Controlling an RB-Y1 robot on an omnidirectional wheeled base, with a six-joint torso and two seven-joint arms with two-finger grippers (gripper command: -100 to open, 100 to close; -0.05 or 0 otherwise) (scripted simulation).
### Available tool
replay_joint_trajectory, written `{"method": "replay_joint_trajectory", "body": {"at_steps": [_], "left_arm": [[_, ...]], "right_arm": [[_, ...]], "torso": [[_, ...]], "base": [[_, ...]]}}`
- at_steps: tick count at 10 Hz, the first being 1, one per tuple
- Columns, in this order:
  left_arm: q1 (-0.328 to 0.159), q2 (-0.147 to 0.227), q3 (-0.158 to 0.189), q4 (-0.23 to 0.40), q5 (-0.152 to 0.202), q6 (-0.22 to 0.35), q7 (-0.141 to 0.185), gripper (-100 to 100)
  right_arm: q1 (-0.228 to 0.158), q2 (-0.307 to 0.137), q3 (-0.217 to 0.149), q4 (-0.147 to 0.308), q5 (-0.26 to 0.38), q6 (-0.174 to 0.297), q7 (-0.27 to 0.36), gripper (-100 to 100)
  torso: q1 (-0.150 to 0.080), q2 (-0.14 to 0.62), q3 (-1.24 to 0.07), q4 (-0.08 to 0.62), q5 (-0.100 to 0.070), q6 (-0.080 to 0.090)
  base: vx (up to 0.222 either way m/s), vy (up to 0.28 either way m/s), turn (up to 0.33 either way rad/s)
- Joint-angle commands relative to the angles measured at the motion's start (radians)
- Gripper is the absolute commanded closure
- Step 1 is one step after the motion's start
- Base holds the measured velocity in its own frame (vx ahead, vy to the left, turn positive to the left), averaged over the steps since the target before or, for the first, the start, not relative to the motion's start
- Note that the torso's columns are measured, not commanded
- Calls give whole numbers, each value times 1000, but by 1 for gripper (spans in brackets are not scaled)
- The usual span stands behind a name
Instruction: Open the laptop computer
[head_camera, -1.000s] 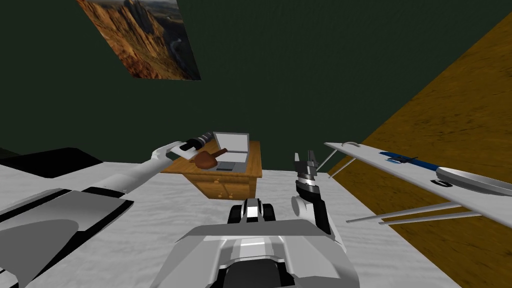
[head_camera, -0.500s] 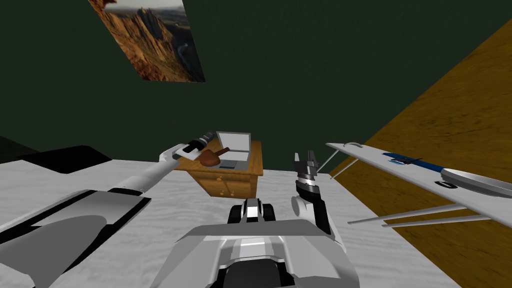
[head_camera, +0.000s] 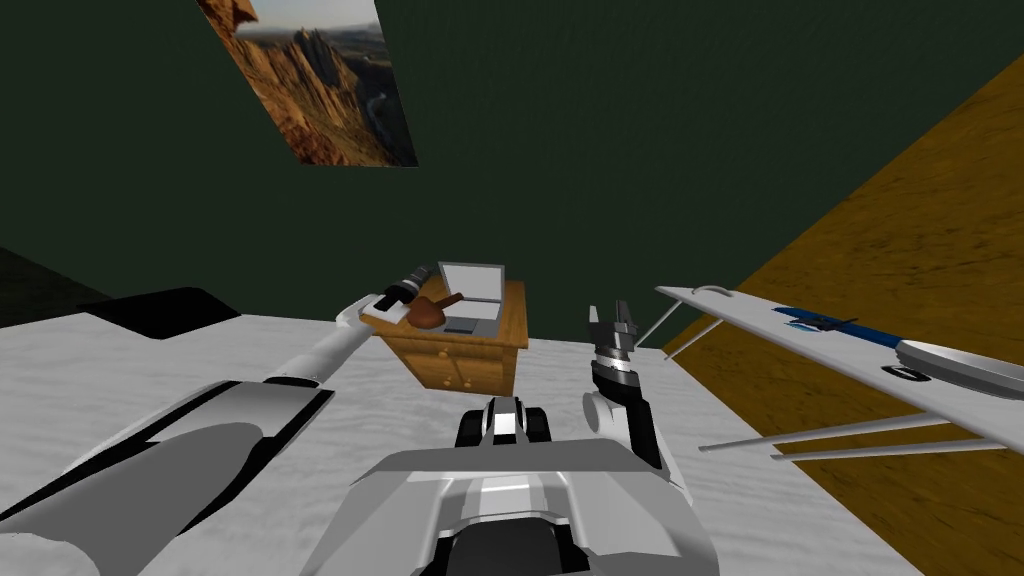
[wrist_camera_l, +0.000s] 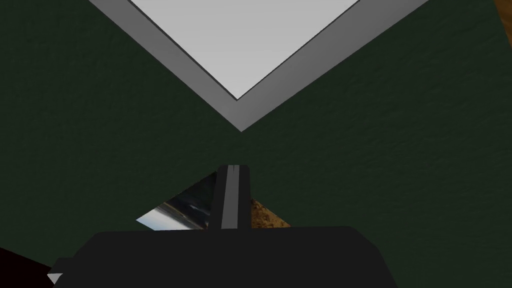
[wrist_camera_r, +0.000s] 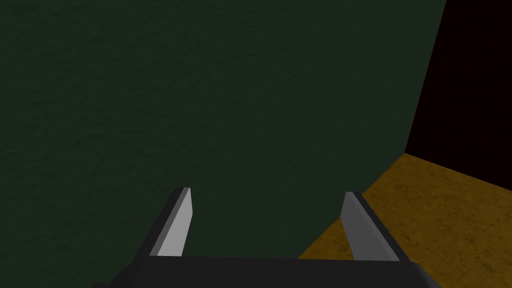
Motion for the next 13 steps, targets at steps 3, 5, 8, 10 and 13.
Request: {"method": "replay_joint_trajectory", "body": {"at_steps": [3, 5, 8, 10, 13], "left_arm": [[3, -130, 105, 86, -83, -130, -71, 100], [4, -182, 146, 120, -116, -186, -99, 100], [6, -256, 189, 155, -149, -261, -127, 100], [-16, -229, 167, 158, -144, -224, -111, -100], [-51, -199, 132, 157, -142, -160, -83, -100]], "right_arm": [[0, 0, 0, 0, 0, 0, 0, 0], [0, 0, 0, 0, 0, 0, 0, 0], [0, 0, 0, 0, 0, 0, 0, 0], [0, 0, 0, 0, 0, 0, 0, 0], [0, 0, 0, 0, 0, 0, 0, 0]], "torso": [[-1, 0, 0, 0, 0, 0], [-1, 0, 0, 0, 0, 0], [0, 0, 0, 0, 0, 0], [-1, -1, -1, 0, 0, 0], [1, 0, 0, 0, 0, 0]], "base": [[-32, 10, 41], [-33, 9, 39], [-30, 10, 31], [-15, 14, -40], [-29, 57, -132]]}}
